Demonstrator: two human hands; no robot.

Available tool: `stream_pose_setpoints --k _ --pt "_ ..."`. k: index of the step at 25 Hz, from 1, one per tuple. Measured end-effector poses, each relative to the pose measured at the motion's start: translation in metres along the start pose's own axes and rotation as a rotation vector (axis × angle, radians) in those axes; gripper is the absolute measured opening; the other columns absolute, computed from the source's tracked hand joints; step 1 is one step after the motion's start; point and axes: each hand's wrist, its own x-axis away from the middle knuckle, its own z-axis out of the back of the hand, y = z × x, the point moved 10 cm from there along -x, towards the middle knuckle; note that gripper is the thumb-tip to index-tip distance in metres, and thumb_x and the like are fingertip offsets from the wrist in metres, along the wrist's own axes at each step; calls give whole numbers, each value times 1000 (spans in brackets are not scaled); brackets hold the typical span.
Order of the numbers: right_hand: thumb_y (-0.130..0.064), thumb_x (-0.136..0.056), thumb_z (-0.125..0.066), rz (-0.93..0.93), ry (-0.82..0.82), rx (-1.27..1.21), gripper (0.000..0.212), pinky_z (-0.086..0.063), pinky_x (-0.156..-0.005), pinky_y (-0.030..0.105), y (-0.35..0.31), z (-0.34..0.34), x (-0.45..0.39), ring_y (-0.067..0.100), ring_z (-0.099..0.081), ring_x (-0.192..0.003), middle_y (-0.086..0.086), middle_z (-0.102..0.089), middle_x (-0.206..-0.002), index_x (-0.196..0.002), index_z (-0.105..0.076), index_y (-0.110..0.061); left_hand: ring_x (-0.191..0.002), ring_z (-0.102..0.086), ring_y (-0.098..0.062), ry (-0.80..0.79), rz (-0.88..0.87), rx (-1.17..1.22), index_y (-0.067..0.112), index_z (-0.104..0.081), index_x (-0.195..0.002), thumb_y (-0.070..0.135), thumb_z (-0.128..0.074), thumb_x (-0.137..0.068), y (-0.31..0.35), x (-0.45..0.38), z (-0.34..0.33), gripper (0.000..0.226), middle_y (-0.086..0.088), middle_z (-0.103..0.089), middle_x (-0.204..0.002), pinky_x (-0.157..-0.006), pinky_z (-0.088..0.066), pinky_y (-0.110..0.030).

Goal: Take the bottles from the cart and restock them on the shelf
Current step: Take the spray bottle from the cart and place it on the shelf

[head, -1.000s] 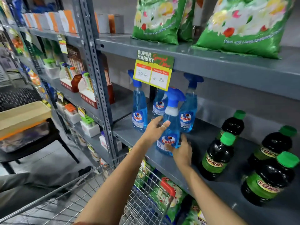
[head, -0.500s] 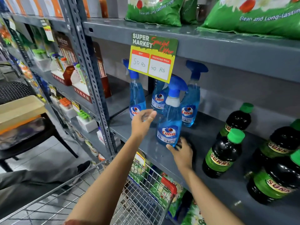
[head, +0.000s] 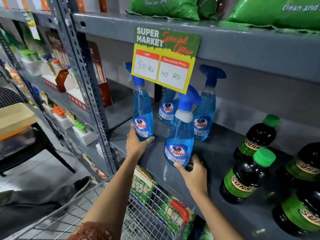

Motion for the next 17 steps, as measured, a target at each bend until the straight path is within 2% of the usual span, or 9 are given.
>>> stream_pose_setpoints --k 4,10,17 --pt "-30 -72 -75 15 -2 -19 34 -55 -76 48 0 -1 0 27 -64 -85 14 -69 -93 -96 -58 -12 -112 -55 -23 22 -52 -47 26 -36 -129 38 -78 -59 2 0 -1 82 -2 -61 -123 -87 -40 -29" --pt "-27 -72 -76 41 17 -8 34 -56 -76 45 -1 0 -2 26 -64 -89 12 -69 -97 -96 -58 -11 -109 -55 -26 15 -61 -86 24 -32 -131 37 -75 -64 0 -1 -2 81 -6 -61 -120 -85 -40 -29" --pt "-29 -72 -76 61 24 16 39 -57 -76 44 -2 0 -2 24 -64 -92 11 -69 -100 -101 -58 -10 -121 -45 -29 -44 -16 -84 18 -24 -137 41 -77 -63 -3 5 -6 93 -11 -53 -127 -102 -42 -42"
